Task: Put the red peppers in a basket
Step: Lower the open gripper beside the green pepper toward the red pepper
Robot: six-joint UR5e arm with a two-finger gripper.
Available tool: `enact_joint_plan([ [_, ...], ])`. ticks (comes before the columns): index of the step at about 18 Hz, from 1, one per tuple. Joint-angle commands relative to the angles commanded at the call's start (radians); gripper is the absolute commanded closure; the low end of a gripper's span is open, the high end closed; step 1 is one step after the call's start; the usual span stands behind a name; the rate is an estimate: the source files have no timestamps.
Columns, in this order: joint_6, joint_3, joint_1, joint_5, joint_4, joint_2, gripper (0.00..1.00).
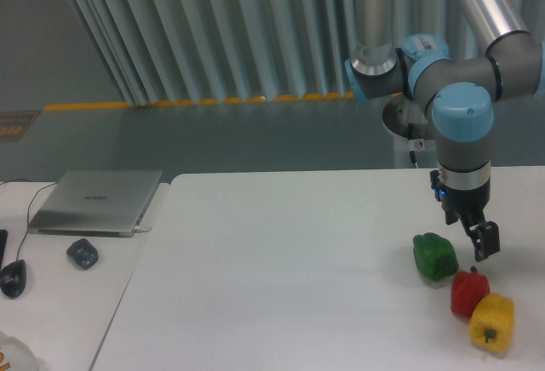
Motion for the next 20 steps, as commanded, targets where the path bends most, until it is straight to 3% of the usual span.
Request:
enact_joint_plan([
  [9, -0.093, -0.017, -0.023, -0.011, 0.026, 0.000, 0.00],
  [14, -0.143, -0.078, -0.038, -0.046, 0.190, -0.002, 0.00],
  [17, -0.150, -0.084, -0.028, -0.133, 0.210, 0.002, 0.00],
  [20, -0.170, -0.084, -0.026, -0.138, 0.209, 0.009, 0.00],
])
